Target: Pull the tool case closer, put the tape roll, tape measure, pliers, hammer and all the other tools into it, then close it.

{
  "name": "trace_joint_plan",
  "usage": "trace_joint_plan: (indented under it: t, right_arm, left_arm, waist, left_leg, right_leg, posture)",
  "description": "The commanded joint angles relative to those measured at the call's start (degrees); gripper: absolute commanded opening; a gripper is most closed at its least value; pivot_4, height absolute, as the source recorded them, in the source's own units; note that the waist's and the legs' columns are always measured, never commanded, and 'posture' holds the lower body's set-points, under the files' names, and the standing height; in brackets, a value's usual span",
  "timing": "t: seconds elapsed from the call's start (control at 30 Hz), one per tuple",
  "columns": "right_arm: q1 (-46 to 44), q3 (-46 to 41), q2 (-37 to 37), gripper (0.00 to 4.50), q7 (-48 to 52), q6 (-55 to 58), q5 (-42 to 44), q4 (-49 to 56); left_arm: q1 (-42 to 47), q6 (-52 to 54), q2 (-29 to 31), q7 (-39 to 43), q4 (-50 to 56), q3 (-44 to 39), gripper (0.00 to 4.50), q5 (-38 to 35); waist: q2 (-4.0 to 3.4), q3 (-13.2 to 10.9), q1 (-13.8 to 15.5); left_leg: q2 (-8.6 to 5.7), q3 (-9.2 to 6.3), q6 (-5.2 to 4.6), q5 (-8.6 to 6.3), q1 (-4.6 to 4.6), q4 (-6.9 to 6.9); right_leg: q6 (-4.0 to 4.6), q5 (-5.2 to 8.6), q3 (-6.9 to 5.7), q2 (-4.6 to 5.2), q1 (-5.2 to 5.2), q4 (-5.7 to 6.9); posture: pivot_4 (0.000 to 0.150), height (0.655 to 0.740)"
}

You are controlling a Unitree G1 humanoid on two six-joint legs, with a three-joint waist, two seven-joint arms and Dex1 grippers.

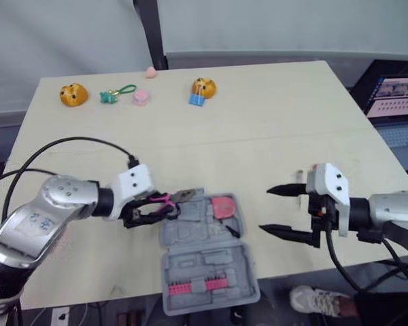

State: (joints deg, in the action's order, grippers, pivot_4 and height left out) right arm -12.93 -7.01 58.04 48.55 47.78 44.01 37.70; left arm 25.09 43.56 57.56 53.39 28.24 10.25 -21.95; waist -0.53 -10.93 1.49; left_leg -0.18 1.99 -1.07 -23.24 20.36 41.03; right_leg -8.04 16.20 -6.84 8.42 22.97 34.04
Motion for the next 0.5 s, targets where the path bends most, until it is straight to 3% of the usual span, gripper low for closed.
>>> trace_joint_plan:
  t: [0.03, 0.23, 0.5]
  right_arm:
    - [-4.61, 2.48, -0.96, 4.50, -3.75, 4.80, 0.85, 0.47]
    - [-11.68, 8.36, -5.32, 4.50, -7.39, 11.86, 2.90, 1.81]
    - [-16.58, 14.73, -7.71, 4.50, -6.99, 14.09, 1.48, 2.98]
  left_arm:
    - [4.71, -3.82, 0.11, 5.96, -0.48, 2.69, 2.46, 1.14]
    - [13.13, -5.73, -4.44, 9.67, -3.01, 8.57, 2.46, 4.15]
    - [16.75, -6.27, -8.28, 12.62, -4.58, 10.93, 2.46, 5.71]
  waist:
    - [0.01, 0.00, -0.07]
    - [0.01, -0.01, 0.03]
    - [0.02, -0.01, -0.07]
  left_leg:
    - [0.00, 0.00, -0.01, 0.01, 0.02, 0.03]
    - [0.00, 0.00, -0.04, 0.03, 0.02, 0.08]
    - [-0.02, -0.10, -0.06, 0.04, 0.15, 0.13]
  right_leg:
    - [-0.01, 0.00, 0.01, 0.00, 0.00, 0.01]
    - [-0.01, -0.01, 0.01, -0.02, 0.00, 0.08]
    - [-0.06, -0.03, -0.10, -0.02, 0.02, 0.04]
  posture:
    - [0.150, 0.7155]
    - [0.150, 0.7155]
    - [0.150, 0.7155]
